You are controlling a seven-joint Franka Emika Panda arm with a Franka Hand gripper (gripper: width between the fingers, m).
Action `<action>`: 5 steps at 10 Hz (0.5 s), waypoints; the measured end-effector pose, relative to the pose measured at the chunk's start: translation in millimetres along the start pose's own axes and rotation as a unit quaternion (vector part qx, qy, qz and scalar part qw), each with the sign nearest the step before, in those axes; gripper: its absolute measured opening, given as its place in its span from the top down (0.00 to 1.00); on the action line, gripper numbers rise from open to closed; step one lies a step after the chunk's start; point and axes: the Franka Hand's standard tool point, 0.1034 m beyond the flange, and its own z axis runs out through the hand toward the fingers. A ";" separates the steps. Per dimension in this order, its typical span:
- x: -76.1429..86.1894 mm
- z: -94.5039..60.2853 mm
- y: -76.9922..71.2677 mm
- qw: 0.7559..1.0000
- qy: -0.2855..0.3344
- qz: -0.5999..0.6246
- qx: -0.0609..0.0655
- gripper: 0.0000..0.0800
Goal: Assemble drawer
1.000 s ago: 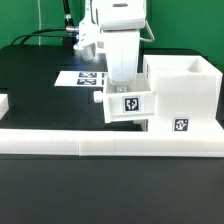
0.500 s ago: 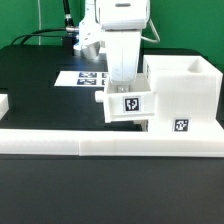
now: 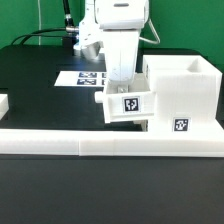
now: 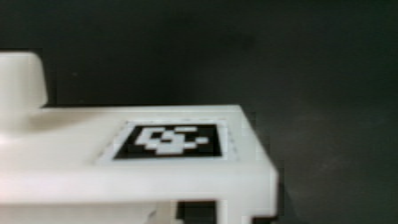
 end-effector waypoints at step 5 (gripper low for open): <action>3.1 -1.4 3.5 0.998 -0.038 -0.049 -0.011 0.94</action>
Offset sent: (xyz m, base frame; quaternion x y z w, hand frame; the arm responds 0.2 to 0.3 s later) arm 0.0110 0.0276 -0.0092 -0.0249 -0.0619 -0.1172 0.9909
